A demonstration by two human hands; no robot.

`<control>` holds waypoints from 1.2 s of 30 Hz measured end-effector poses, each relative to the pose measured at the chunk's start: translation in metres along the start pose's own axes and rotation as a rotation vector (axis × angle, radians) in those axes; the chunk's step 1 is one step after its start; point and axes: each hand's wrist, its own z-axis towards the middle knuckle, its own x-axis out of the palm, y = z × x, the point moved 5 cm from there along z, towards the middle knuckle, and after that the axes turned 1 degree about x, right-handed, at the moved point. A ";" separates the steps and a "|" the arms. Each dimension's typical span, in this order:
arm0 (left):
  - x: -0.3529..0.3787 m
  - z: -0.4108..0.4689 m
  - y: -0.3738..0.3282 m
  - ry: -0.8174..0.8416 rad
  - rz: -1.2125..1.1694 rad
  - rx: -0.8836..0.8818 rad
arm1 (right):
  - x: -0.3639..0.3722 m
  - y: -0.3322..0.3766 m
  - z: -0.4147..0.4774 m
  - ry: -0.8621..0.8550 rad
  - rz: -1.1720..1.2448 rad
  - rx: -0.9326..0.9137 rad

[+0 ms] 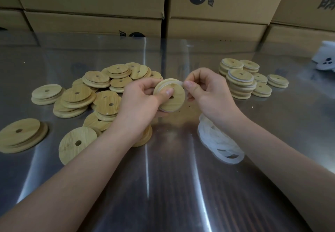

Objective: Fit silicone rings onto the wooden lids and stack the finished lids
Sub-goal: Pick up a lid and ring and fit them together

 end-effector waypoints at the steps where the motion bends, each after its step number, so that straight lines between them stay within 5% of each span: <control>1: 0.000 0.000 0.000 -0.001 0.005 -0.008 | 0.000 0.000 0.000 -0.003 -0.009 0.000; 19: -0.003 0.003 0.010 0.080 -0.093 -0.243 | -0.001 -0.003 0.004 0.026 -0.047 0.036; 36: -0.003 0.005 0.011 0.113 -0.041 -0.172 | -0.001 -0.002 0.001 0.092 0.074 0.104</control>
